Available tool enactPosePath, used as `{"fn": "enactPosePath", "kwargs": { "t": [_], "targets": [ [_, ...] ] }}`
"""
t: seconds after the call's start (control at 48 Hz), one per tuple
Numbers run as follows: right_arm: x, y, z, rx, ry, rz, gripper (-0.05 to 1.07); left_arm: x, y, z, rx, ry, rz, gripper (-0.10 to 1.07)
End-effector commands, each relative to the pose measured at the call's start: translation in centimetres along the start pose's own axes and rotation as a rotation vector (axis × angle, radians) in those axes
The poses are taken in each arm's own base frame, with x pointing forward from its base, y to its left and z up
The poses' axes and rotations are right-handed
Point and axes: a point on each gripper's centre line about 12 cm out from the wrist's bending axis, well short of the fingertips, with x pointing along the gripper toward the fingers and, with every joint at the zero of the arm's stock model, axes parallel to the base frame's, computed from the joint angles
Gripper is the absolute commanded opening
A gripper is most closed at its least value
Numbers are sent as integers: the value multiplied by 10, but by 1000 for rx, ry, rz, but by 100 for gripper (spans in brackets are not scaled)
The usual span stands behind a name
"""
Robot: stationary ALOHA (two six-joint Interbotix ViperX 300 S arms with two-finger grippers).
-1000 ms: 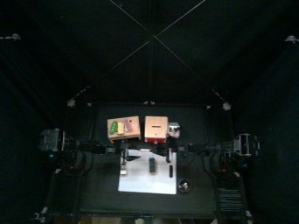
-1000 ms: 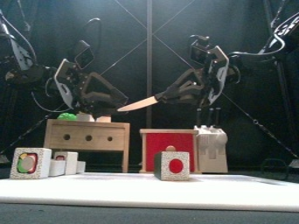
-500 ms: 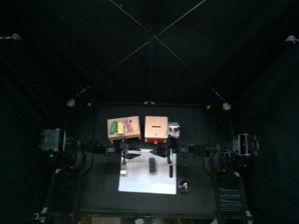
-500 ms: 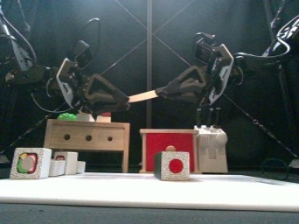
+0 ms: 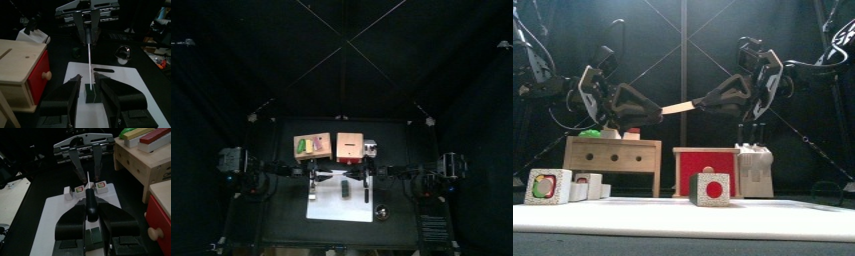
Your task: Grab pairing knife with other hand
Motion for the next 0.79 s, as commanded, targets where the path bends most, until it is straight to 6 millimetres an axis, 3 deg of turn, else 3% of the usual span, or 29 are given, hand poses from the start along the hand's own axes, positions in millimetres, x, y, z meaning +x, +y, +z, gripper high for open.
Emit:
{"fn": "enactPosePath", "kwargs": {
  "t": [0.0,0.521,0.771],
  "targets": [
    [-1,3,10,-6,-35,9,29,3,0,5,1,-24,-1,69],
    [-3,2,9,3,-32,6,29,4,0,6,14,-26,-8,51],
    [-3,3,9,1,-33,8,29,4,-1,6,22,-25,-15,34]
  ]
}}
